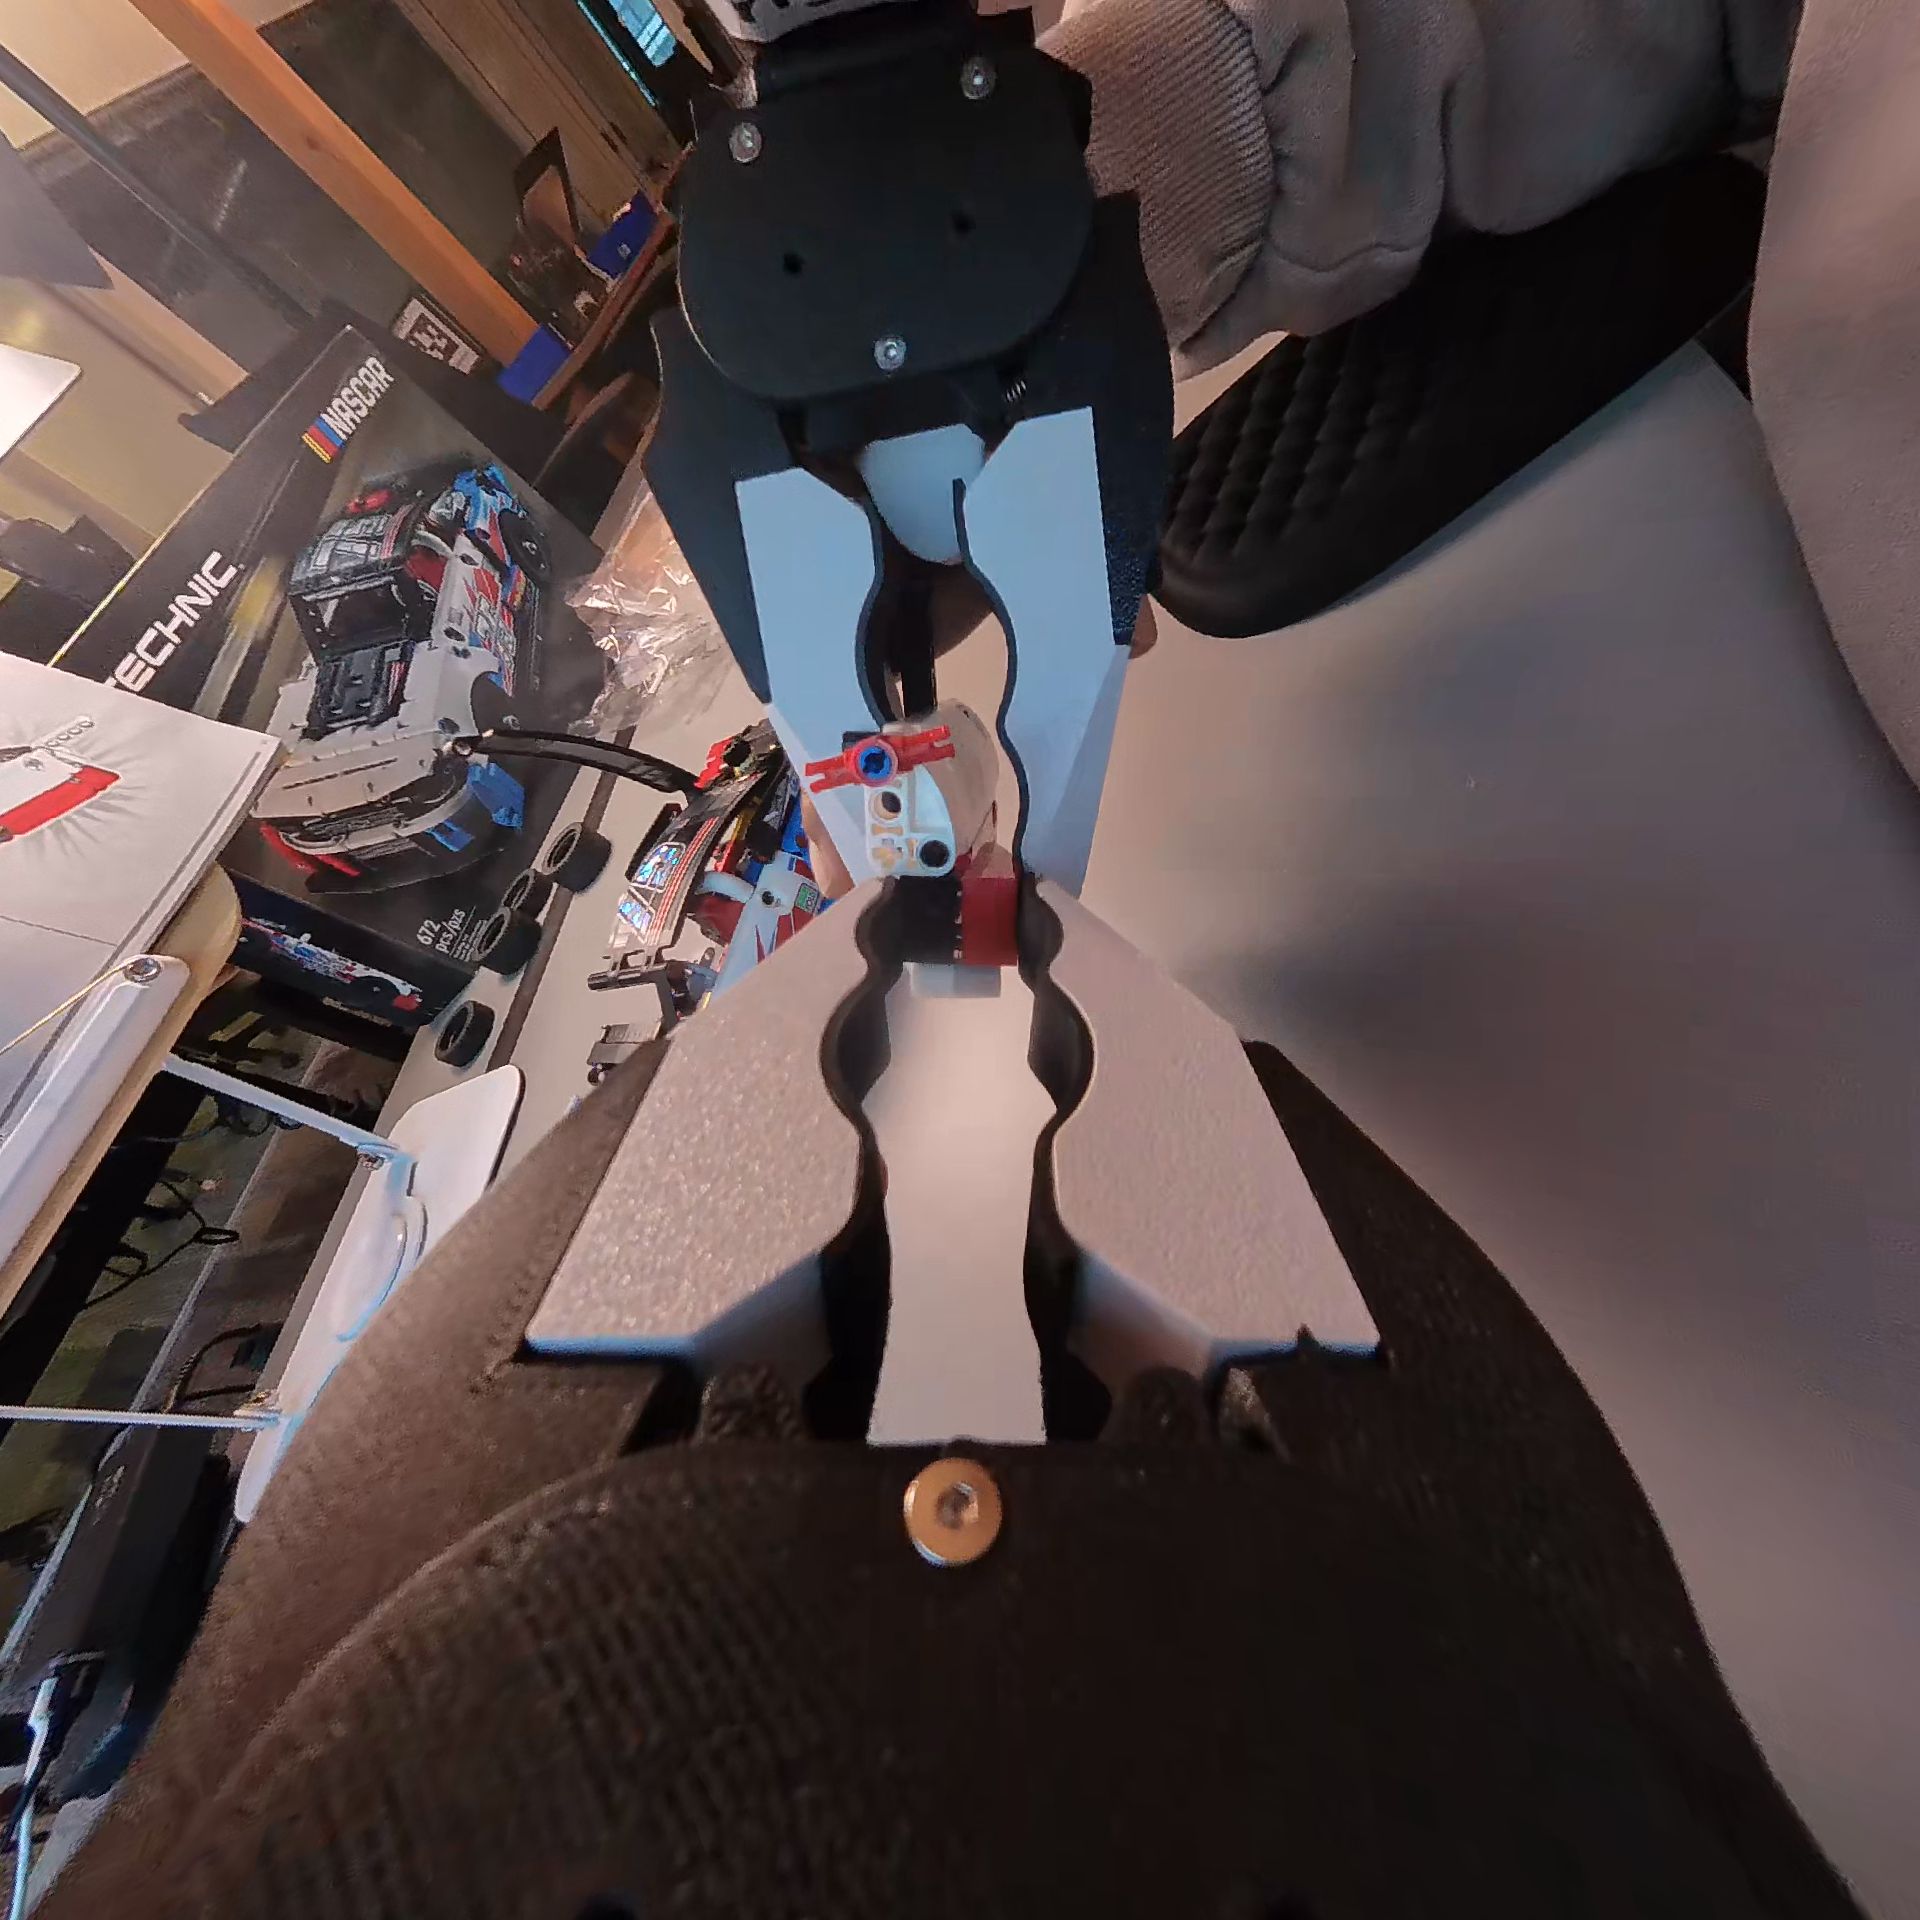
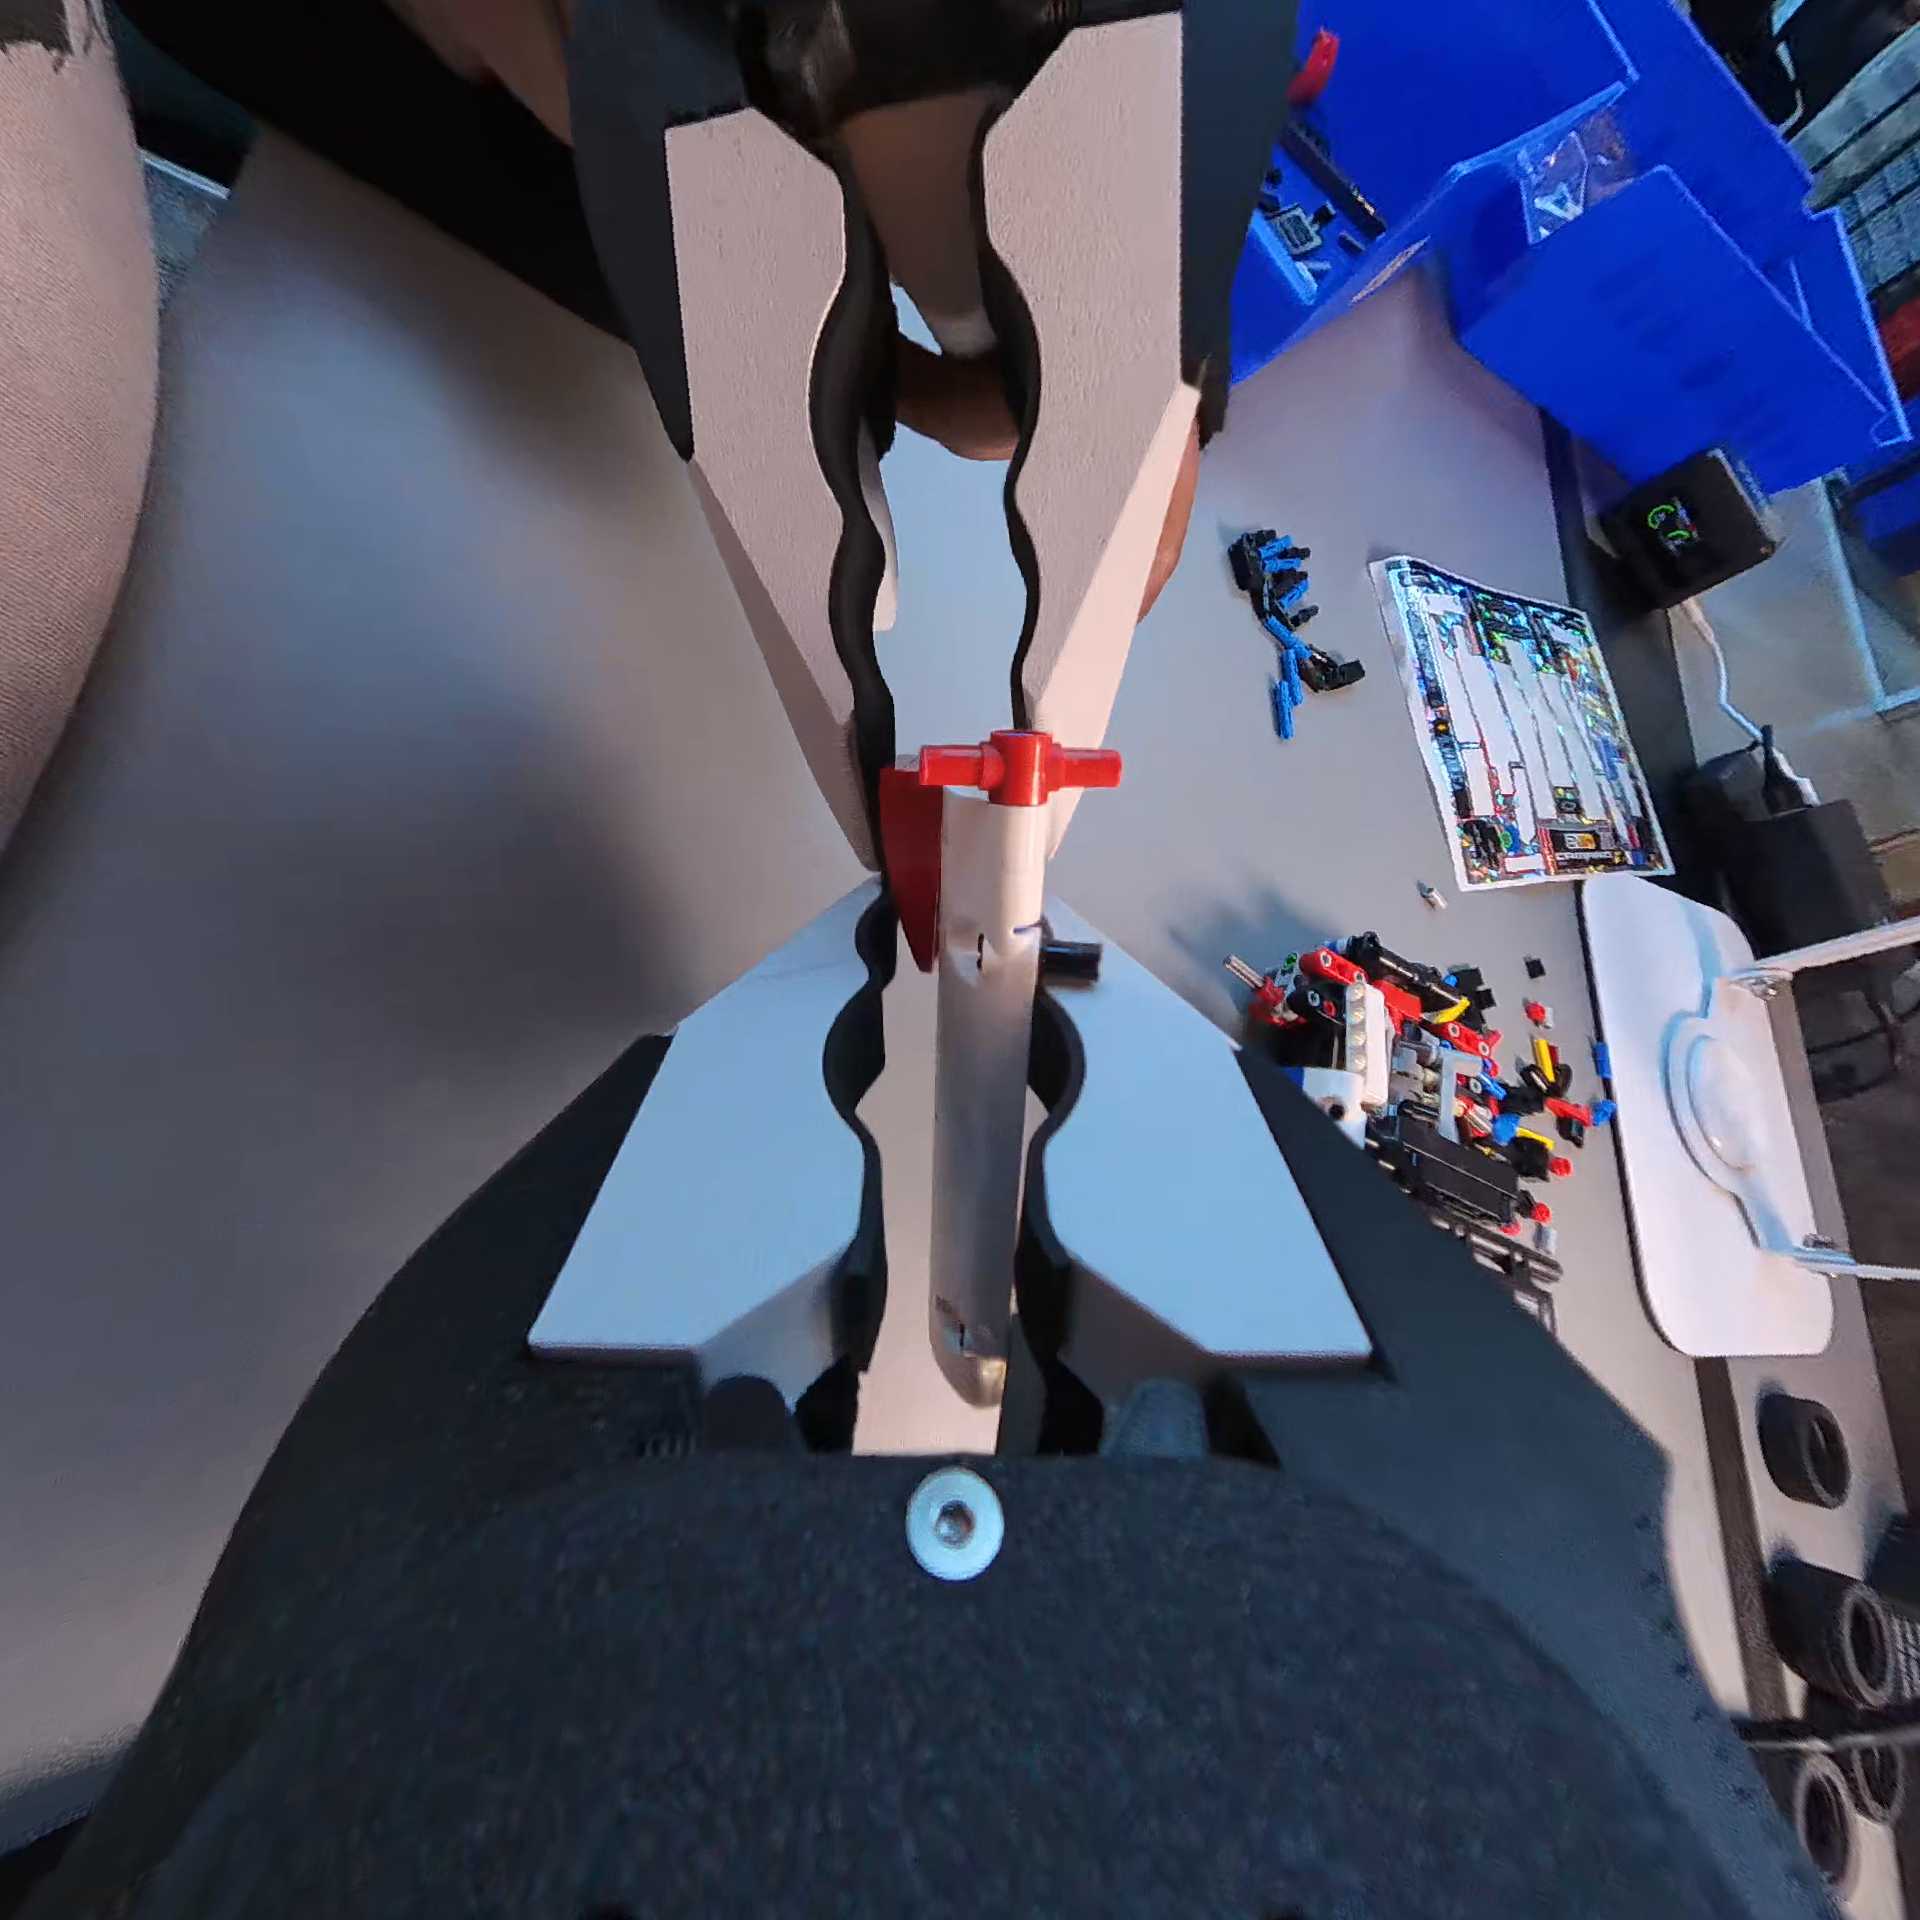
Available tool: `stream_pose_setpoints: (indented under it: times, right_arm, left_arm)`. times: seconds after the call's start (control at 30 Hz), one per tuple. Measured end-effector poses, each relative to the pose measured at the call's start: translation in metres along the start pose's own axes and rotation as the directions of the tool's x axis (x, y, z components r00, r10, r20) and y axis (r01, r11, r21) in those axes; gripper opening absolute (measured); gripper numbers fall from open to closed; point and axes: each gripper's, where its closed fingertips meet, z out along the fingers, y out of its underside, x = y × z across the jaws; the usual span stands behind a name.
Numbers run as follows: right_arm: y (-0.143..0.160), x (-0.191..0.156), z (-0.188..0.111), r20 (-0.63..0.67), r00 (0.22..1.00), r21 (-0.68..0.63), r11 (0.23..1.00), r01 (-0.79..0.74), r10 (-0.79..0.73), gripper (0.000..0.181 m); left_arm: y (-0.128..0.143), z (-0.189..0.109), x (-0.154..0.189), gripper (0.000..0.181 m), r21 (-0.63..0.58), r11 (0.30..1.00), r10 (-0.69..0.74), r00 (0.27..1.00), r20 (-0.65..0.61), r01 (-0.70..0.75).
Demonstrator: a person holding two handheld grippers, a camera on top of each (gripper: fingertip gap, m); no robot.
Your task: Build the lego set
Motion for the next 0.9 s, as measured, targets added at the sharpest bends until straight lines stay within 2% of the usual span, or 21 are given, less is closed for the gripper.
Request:
stream_pose_setpoints:
  times: [0.33, 0.53, 0.9]
  right_arm:
    - [0.001, -0.002, -0.001, -0.020, 0.999, 0.011, 0.999, 0.032, -0.032, 0.013]
    - [-0.003, -0.008, -0.003, -0.020, 0.995, 0.033, 0.995, 0.099, -0.098, 0.013]
    - [0.001, -0.014, 0.000, -0.008, 0.996, 0.044, 0.995, 0.087, -0.087, 0.012]
  left_arm:
    - [0.000, 0.002, 0.002, 0.019, 0.027, 1.000, 0.006, 1.000, -0.006, -0.006]
    - [-0.006, 0.001, 0.009, 0.023, 0.070, 0.996, -0.046, 0.997, -0.067, 0.050]
    - [0.000, 0.003, 0.016, 0.019, 0.020, 0.997, -0.069, 0.990, -0.121, 0.072]
